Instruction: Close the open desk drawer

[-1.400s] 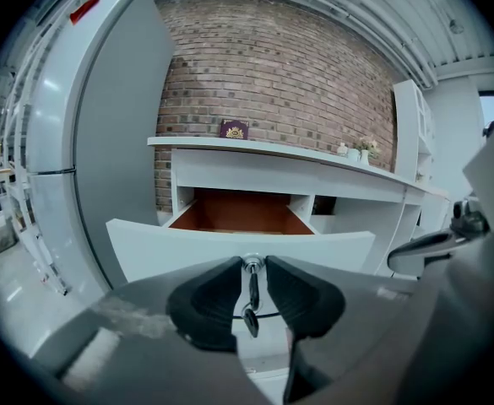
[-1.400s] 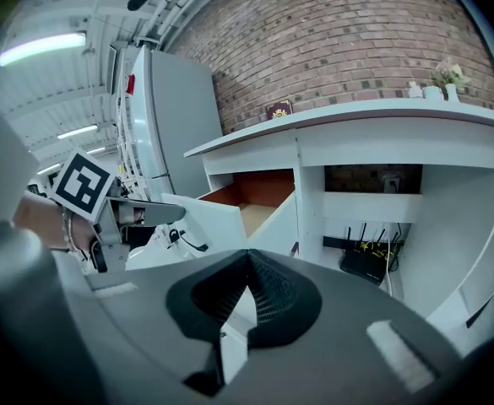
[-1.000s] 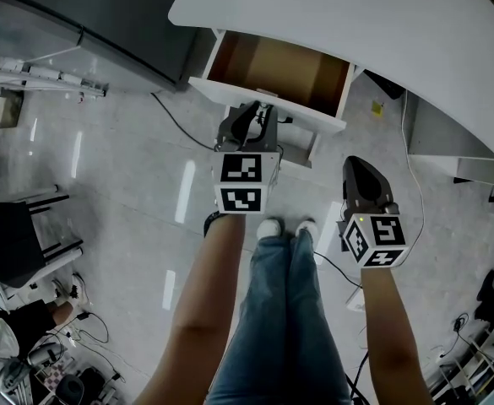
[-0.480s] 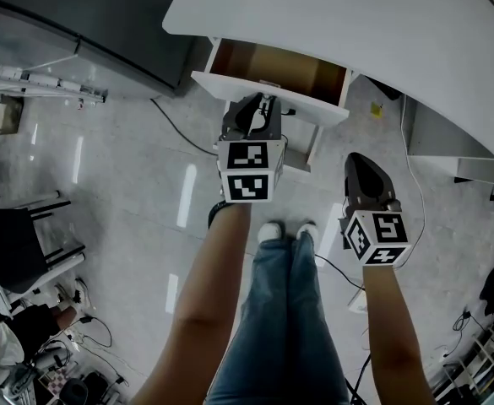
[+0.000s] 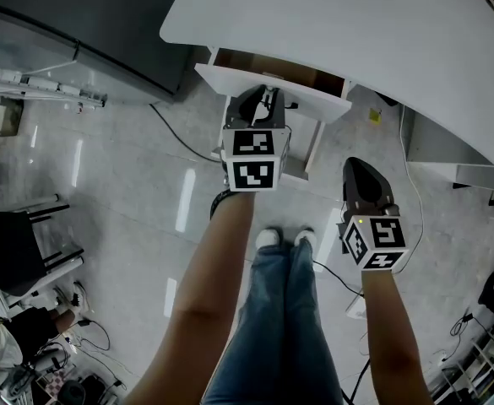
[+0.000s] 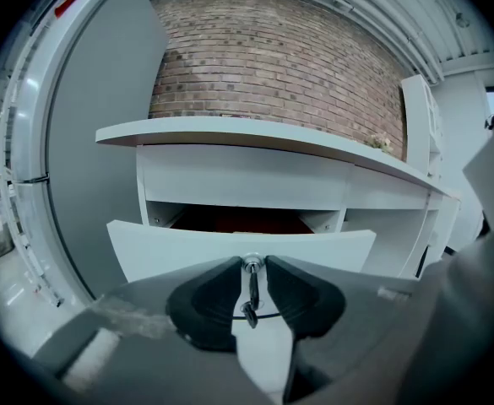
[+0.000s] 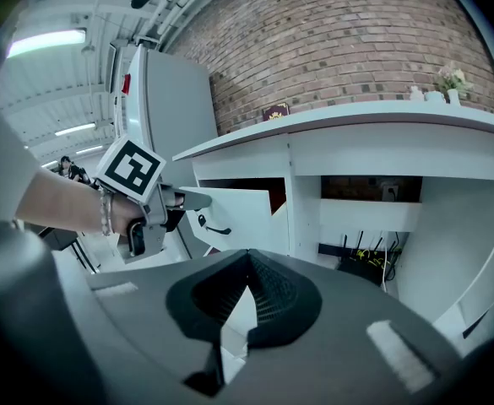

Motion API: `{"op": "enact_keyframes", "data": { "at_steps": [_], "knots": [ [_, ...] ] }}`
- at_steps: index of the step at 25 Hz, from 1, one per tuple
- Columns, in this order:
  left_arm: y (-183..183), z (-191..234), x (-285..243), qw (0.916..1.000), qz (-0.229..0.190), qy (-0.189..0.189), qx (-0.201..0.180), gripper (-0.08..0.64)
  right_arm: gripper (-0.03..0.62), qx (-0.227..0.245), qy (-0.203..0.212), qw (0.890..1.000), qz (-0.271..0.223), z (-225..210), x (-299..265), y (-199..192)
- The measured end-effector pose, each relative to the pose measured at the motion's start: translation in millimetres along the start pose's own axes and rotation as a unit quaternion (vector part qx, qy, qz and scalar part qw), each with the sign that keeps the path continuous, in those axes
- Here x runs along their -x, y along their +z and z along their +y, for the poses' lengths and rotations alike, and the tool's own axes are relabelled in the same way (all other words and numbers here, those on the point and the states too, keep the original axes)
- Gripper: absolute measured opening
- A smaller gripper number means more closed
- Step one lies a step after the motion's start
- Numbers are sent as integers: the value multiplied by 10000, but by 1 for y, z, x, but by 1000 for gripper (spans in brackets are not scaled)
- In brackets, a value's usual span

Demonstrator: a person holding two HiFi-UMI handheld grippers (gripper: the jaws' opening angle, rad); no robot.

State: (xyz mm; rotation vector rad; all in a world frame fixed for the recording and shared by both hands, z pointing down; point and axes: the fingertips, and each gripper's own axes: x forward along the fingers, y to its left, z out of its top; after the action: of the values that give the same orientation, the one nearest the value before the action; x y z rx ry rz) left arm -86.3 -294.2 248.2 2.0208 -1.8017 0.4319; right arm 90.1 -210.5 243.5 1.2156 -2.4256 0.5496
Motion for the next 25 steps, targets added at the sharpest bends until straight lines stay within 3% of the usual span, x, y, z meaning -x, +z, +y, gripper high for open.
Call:
{"op": "enact_keyframes", "data": {
  "at_steps": [25],
  "knots": [
    [33,2,-54,9991,-413,-38,7,103,-2,56,-229,9997,-107,-23,-13,8]
  ]
}}
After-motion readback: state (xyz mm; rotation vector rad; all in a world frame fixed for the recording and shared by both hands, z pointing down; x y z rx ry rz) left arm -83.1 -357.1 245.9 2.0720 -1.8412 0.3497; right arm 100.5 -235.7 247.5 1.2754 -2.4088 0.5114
